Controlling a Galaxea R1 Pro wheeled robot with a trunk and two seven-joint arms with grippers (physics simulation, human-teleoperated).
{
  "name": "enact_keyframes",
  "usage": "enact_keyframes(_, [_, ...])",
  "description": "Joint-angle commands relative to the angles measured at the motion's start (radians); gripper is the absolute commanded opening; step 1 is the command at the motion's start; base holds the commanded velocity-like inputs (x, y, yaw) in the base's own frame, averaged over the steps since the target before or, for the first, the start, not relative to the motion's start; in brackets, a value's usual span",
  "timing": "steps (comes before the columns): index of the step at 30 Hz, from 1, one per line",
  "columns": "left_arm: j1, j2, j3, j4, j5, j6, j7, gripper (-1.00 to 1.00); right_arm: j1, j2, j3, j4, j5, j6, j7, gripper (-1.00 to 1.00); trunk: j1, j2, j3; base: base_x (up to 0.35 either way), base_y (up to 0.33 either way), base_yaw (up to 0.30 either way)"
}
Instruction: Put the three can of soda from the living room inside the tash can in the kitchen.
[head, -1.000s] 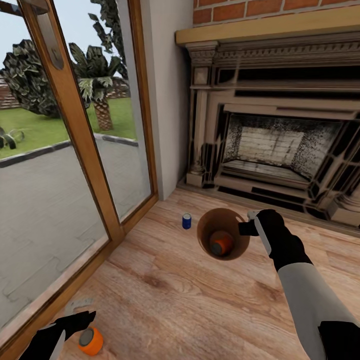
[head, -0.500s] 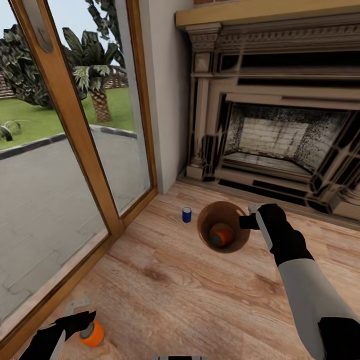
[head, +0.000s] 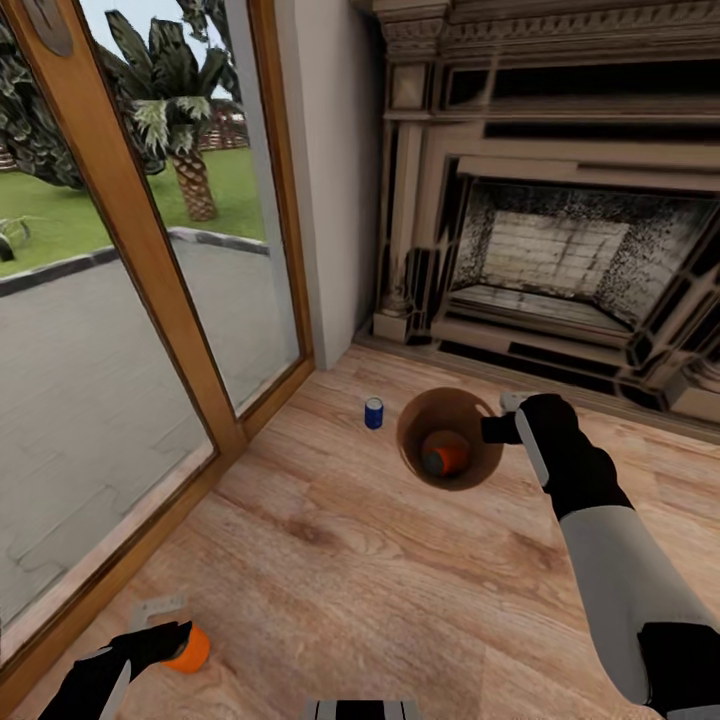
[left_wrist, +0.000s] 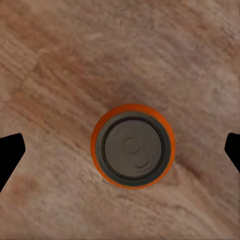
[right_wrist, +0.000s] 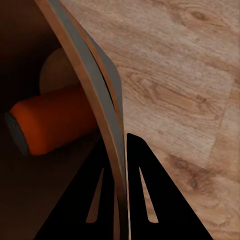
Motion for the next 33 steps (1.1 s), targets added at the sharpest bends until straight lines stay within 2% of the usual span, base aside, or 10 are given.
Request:
enact_keyframes(1, [0.000,0.000,0.000,0.000,-0.001,-0.002,0.000,1.00,-0.001,0.000,-0.001,-0.001,-0.010,0.000,0.004,-1.00,0.000,0.000,-0.004,0.000,0.000,0.000])
enact_keyframes(3, [0.000,0.000,0.000,0.000,-0.001,-0.005,0.000,1.00,-0.003,-0.001,0.000,-0.001,-0.010,0.000,0.004,-1.00,0.001,-0.001,-0.012,0.000,0.000,0.000])
enact_keyframes(12, [0.000,0.000,0.000,0.000,-0.002,-0.014,0.001,1.00,-0.004,-0.016,0.000,-0.001,-0.010,0.000,0.004,-1.00,0.001,-0.001,-0.012,0.001,-0.004,0.000])
enact_keyframes(19, [0.000,0.000,0.000,-0.001,-0.001,-0.016,0.000,1.00,-0.004,-0.018,0.000,-0.001,-0.010,0.000,0.004,-1.00,0.001,-0.001,-0.012,0.080,-0.131,0.000])
enact_keyframes(28, [0.000,0.000,0.000,-0.002,0.000,-0.015,0.000,1.00,-0.004,-0.018,0.000,-0.001,-0.010,0.000,0.004,-1.00,0.001,-0.001,-0.012,0.014,-0.021,0.000])
enact_keyframes(33, [0.000,0.000,0.000,-0.001,0.000,-0.016,0.000,1.00,-0.004,-0.018,0.000,-0.001,-0.010,0.000,0.004,-1.00,0.003,-0.002,-0.031,0.000,-0.001,0.000])
